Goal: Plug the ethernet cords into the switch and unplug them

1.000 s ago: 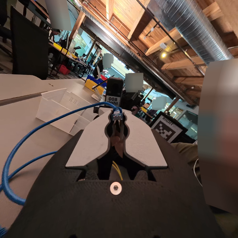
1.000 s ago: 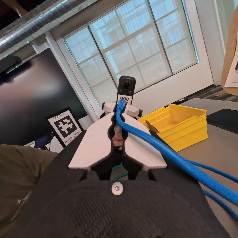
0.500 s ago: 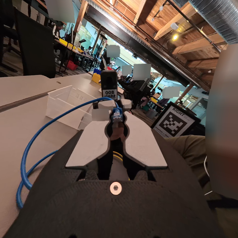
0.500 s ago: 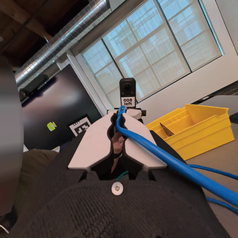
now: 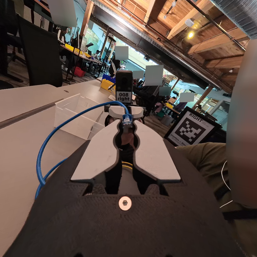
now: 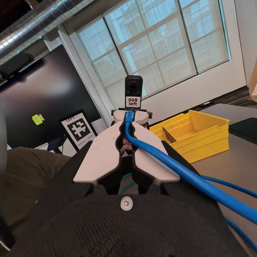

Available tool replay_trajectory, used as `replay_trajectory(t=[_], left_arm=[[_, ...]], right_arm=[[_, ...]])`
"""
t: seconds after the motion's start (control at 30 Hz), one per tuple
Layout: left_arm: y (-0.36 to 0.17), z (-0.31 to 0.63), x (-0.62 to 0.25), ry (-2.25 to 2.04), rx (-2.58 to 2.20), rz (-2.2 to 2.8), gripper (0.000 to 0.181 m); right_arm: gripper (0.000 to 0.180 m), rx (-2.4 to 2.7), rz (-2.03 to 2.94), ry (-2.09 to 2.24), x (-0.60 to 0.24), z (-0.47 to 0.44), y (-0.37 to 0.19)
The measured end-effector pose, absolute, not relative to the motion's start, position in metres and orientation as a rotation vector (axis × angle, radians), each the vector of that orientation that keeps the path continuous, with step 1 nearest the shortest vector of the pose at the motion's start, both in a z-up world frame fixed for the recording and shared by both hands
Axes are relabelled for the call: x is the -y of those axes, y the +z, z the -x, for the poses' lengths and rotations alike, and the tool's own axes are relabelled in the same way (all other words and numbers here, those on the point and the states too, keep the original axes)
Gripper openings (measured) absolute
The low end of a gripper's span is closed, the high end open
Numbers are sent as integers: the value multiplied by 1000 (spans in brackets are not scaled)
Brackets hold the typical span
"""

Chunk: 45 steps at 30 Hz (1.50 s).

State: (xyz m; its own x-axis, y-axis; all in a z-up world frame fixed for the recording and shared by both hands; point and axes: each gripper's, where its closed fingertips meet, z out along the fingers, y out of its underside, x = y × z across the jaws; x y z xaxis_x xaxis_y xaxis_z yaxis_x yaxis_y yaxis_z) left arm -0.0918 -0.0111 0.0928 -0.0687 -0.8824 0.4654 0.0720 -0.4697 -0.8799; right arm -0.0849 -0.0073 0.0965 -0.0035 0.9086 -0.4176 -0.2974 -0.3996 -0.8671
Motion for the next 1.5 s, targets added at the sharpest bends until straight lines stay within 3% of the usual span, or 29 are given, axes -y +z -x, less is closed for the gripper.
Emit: replay_trajectory(t=[0.17,0.97,1.0,1.17,1.5], left_arm=[[91,88,13,-1601,-928,1467,11],[85,84,17,-1455,-1029,1487,12],[82,84,17,-1398,-1060,1503,16],[56,94,23,-903,-1306,1583,68],[-69,53,41,-590,-1752,1823,97]], right_arm=[[15,742,1355,1524,7,88,92],[10,708,1353,1639,11,90,90],[10,723,1349,1595,10,87,91],[10,767,1307,1306,-4,56,104],[10,804,1169,1081,10,-15,159]])
